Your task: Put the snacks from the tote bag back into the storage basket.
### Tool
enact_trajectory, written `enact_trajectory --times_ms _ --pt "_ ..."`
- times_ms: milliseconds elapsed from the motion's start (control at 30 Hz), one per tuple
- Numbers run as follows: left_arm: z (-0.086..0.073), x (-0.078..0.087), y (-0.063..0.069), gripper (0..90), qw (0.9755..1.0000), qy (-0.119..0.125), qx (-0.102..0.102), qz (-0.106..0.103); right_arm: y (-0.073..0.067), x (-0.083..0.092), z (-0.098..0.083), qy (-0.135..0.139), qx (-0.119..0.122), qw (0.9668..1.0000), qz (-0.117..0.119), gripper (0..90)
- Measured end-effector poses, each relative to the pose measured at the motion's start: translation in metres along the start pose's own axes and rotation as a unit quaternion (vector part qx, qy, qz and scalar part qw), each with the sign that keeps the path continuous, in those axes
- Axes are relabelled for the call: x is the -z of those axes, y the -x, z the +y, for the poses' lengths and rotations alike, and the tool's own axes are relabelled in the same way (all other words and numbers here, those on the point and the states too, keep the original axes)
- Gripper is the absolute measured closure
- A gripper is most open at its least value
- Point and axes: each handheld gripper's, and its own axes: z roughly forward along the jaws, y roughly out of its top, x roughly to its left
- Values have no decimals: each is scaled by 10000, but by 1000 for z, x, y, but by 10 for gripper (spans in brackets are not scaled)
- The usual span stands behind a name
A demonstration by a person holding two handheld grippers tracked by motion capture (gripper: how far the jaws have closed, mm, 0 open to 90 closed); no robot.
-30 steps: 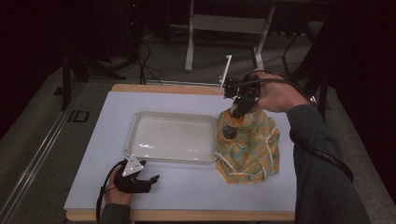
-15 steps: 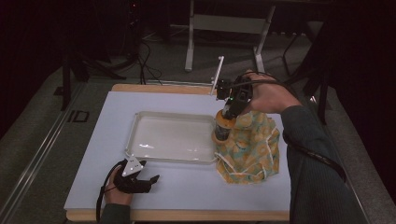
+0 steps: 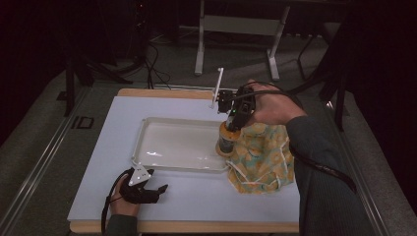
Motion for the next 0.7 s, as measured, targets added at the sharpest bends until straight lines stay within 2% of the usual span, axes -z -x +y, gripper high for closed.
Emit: enact_trajectory --times_ms 400,700 --pt "0 0 0 244 10000 -15 -2 -12 -3 -11 5 211 77 9997 104 589" --pt "0 0 0 244 10000 -2 2 -15 -8 -16 14 225 162 9996 113 588"
